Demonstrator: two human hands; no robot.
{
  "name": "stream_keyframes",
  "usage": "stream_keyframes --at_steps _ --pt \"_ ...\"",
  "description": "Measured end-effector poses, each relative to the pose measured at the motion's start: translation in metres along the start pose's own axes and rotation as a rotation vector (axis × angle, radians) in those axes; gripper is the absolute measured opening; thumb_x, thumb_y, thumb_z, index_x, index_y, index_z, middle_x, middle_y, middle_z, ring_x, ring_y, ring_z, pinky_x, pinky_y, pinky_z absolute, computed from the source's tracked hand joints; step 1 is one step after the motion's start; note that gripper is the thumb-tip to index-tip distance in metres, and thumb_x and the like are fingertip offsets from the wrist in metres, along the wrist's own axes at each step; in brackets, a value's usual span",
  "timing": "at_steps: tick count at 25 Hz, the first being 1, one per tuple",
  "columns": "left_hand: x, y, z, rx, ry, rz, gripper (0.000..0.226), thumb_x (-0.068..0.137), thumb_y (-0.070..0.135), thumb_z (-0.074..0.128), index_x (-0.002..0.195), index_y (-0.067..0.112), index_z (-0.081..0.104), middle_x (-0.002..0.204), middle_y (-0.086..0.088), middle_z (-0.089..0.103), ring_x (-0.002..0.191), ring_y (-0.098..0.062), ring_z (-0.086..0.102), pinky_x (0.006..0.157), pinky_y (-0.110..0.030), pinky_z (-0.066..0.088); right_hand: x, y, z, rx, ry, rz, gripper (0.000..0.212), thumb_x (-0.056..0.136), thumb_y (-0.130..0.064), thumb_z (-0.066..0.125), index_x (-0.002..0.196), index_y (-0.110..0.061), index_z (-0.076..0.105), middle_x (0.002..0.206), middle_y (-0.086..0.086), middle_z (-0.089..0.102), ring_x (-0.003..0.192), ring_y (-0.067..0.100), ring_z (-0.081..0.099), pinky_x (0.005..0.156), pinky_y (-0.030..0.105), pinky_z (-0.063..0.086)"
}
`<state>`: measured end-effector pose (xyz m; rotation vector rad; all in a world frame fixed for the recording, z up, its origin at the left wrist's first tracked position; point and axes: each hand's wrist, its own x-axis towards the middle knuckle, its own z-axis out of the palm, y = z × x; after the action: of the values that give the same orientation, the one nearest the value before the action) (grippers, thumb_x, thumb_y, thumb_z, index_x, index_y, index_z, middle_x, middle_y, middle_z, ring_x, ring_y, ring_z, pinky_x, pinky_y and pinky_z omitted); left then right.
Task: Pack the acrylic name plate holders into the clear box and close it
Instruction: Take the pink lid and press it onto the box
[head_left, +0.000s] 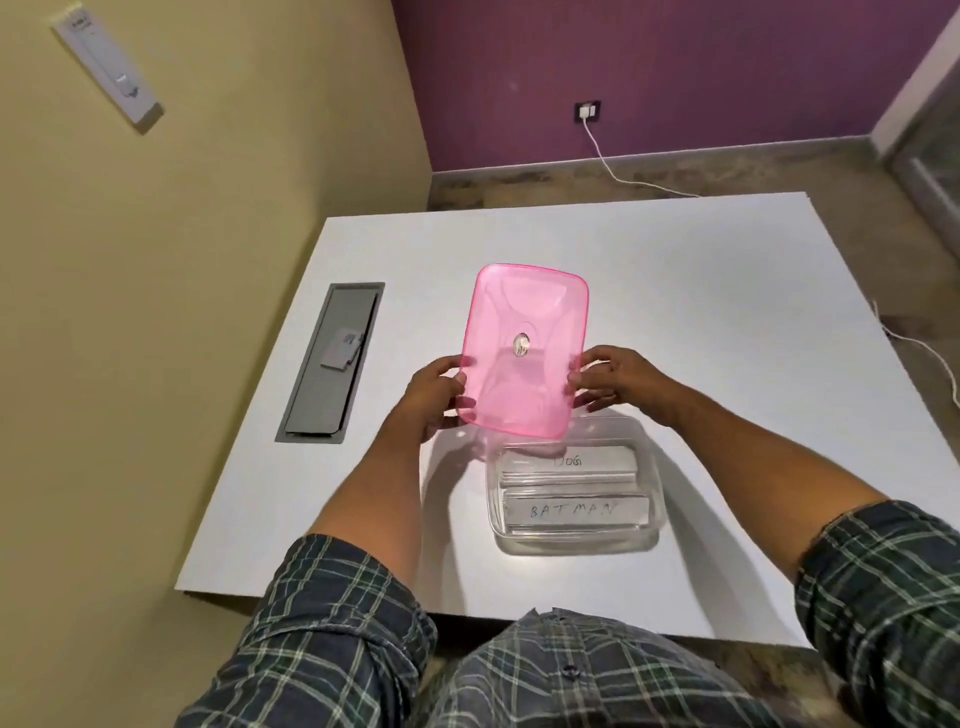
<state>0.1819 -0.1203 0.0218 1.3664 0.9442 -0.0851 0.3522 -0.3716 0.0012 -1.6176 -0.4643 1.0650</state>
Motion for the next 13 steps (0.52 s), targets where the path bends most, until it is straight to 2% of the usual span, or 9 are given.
stream_keyframes --at_steps 2,5,7,10,13 --pt "0.003 0.004 0.007 0.107 -0.074 -0.016 0.043 0.097 0.0 0.043 0.11 0.027 0.074 0.082 -0.002 0.058 0.059 -0.017 0.056 0.062 -0.033 0.057 -0.019 0.008 -0.021 0.113 0.093 0.018 0.055 0.075 -0.041 0.085 0.113 -0.01 0.062 0.108 0.022 0.074 0.089 0.038 0.074 0.07 0.034 0.058" --pt "0.007 0.008 0.014 0.27 -0.152 -0.049 0.042 0.095 0.001 0.046 0.11 0.026 0.076 0.083 -0.001 0.053 0.057 -0.015 0.049 0.058 -0.028 0.05 -0.04 0.017 -0.043 0.145 0.18 0.043 0.051 0.07 -0.044 0.088 0.104 -0.012 0.067 0.1 0.021 0.072 0.079 0.032 0.073 0.061 0.028 0.056" --pt "0.009 0.006 0.02 0.383 -0.184 -0.052 0.035 0.098 0.006 0.05 0.112 0.025 0.076 0.082 -0.001 0.051 0.058 -0.015 0.048 0.058 -0.028 0.048 -0.048 0.022 -0.047 0.023 0.17 0.11 0.045 0.068 -0.039 0.088 0.095 -0.008 0.07 0.089 0.02 0.071 0.072 0.028 0.069 0.058 0.027 0.056" --pt "0.015 -0.001 0.033 0.6 -0.184 0.015 0.024 0.098 0.01 0.059 0.112 0.017 0.077 0.077 -0.003 0.055 0.059 -0.016 0.052 0.057 -0.024 0.044 -0.058 0.033 -0.044 -0.305 0.081 0.258 0.044 0.069 -0.042 0.09 0.078 -0.003 0.071 0.067 0.016 0.066 0.06 0.025 0.063 0.054 0.027 0.052" --pt "0.019 -0.008 0.044 0.76 -0.138 0.153 0.018 0.09 0.01 0.069 0.105 0.005 0.079 0.082 -0.011 0.07 0.065 -0.018 0.057 0.063 -0.027 0.047 -0.071 0.044 -0.036 -0.428 -0.041 0.418 0.042 0.074 -0.044 0.088 0.074 -0.005 0.071 0.075 0.02 0.075 0.067 0.026 0.075 0.055 0.026 0.054"
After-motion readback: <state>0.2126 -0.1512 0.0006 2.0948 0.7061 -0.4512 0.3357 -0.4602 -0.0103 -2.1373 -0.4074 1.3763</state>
